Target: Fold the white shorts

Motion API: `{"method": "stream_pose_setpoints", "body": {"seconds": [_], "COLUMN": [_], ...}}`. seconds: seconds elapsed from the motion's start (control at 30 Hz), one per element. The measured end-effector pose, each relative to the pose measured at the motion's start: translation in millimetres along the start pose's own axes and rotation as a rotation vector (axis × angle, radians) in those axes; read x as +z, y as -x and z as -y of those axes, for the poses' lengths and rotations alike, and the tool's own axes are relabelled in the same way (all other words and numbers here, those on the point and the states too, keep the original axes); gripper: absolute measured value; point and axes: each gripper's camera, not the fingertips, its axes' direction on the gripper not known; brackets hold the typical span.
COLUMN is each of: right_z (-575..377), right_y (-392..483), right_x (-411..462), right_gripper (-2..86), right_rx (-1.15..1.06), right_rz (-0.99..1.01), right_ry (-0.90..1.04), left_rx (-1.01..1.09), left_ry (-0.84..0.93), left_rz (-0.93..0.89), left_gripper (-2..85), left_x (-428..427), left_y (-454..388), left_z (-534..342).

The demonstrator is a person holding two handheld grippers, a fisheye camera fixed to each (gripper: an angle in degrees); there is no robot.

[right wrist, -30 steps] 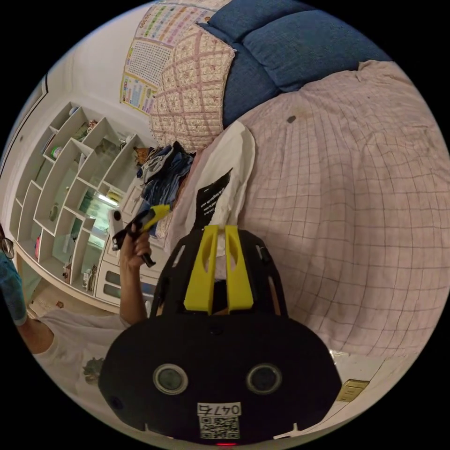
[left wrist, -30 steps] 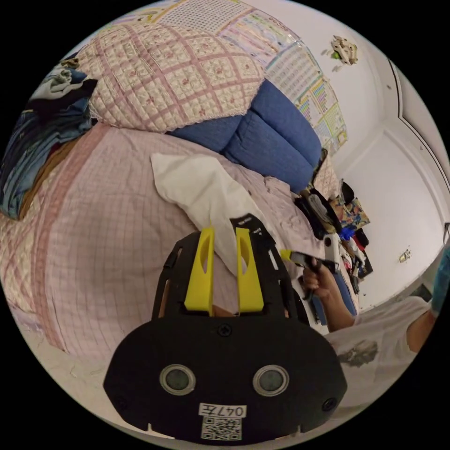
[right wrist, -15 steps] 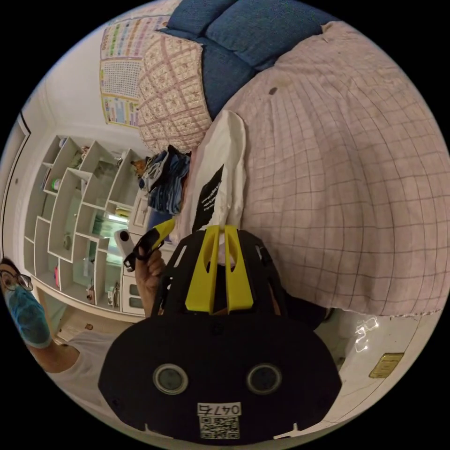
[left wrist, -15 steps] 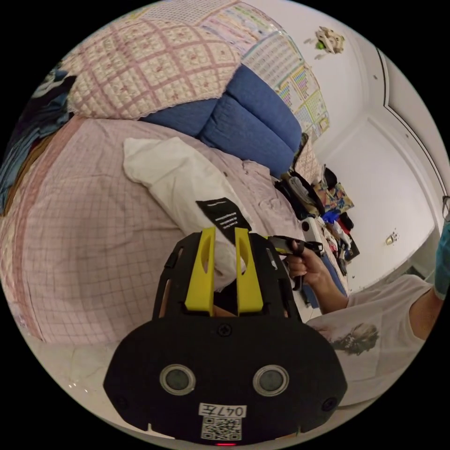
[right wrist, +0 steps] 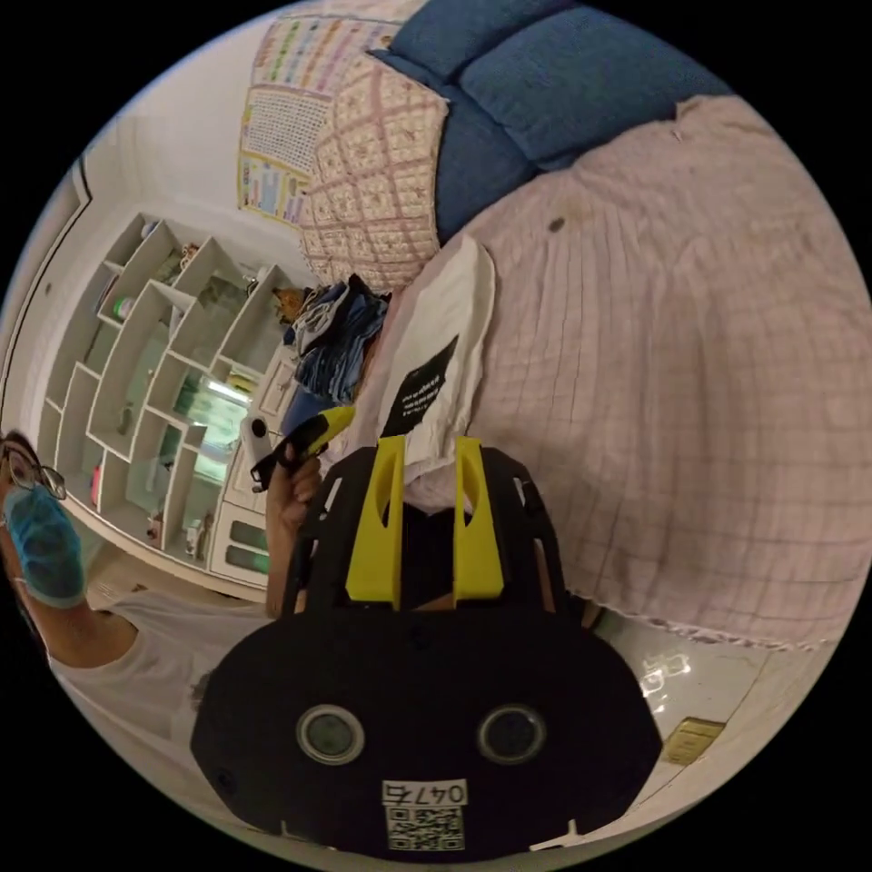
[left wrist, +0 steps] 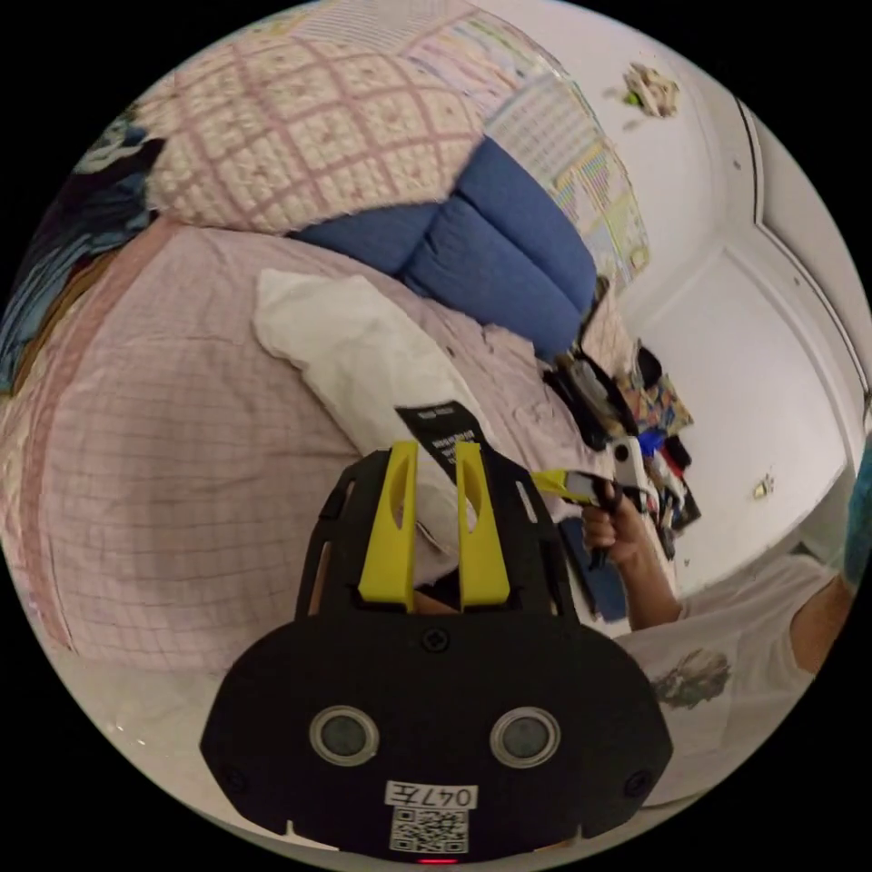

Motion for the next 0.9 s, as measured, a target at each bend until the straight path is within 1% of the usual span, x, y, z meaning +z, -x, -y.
{"method": "stream_pose_setpoints", "body": {"seconds": [0.03, 0.1, 0.17, 0.2, 0.23, 0.33, 0.4, 0.47, 0.53, 0.57, 0.63, 0.73, 0.83, 0.9], "right_z": [12, 30, 49, 54, 63, 87, 98, 106, 112, 117, 127, 144, 164, 176], "right_y": [15, 41, 96, 112, 143, 213, 250, 287, 301, 305, 304, 311, 310, 305], "right_x": [-8, -17, -18, -14, -2, 46, 74, 104, 119, 126, 135, 133, 130, 127], "right_gripper": [4.2, 3.9, 2.1, 1.8, 1.2, 0.9, 0.9, 0.8, 0.4, 0.0, -0.3, -0.4, -0.4, -0.4], "right_rx": [-0.026, -0.073, -0.254, -0.302, -0.392, -0.571, -0.686, -0.823, -0.875, -0.890, -0.880, -0.890, -0.873, -0.865], "right_rz": [-0.026, -0.053, -0.054, -0.056, -0.072, -0.161, -0.214, -0.408, -0.549, -0.580, -0.593, -0.599, -0.575, -0.550], "right_ry": [-0.017, -0.046, -0.081, -0.075, -0.044, 0.091, 0.169, 0.218, 0.243, 0.287, 0.362, 0.381, 0.405, 0.420], "left_rx": [-0.048, -0.139, -0.236, -0.253, -0.274, -0.329, -0.352, -0.376, -0.390, -0.391, -0.374, -0.329, -0.239, -0.153], "left_ry": [-0.043, -0.040, 0.008, 0.016, 0.024, 0.053, 0.063, 0.042, 0.026, 0.027, 0.041, 0.057, 0.036, 0.044], "left_rz": [0.024, 0.052, 0.040, 0.025, 0.000, 0.060, 0.061, 0.028, 0.017, 0.005, -0.009, -0.031, -0.083, -0.055], "left_gripper": [6.6, 6.6, 6.6, 6.6, 6.7, 7.4, 7.8, 8.3, 8.3, 8.0, 6.6, 1.1, -0.4, -0.6], "left_x": [-11, -14, -3, 0, 6, 18, 22, 21, 19, 19, 20, 19, 1, -13], "left_y": [25, 65, 111, 120, 132, 149, 153, 155, 157, 158, 157, 147, 127, 109], "left_z": [23, 61, 111, 121, 140, 177, 192, 205, 215, 224, 240, 265, 294, 310]}}
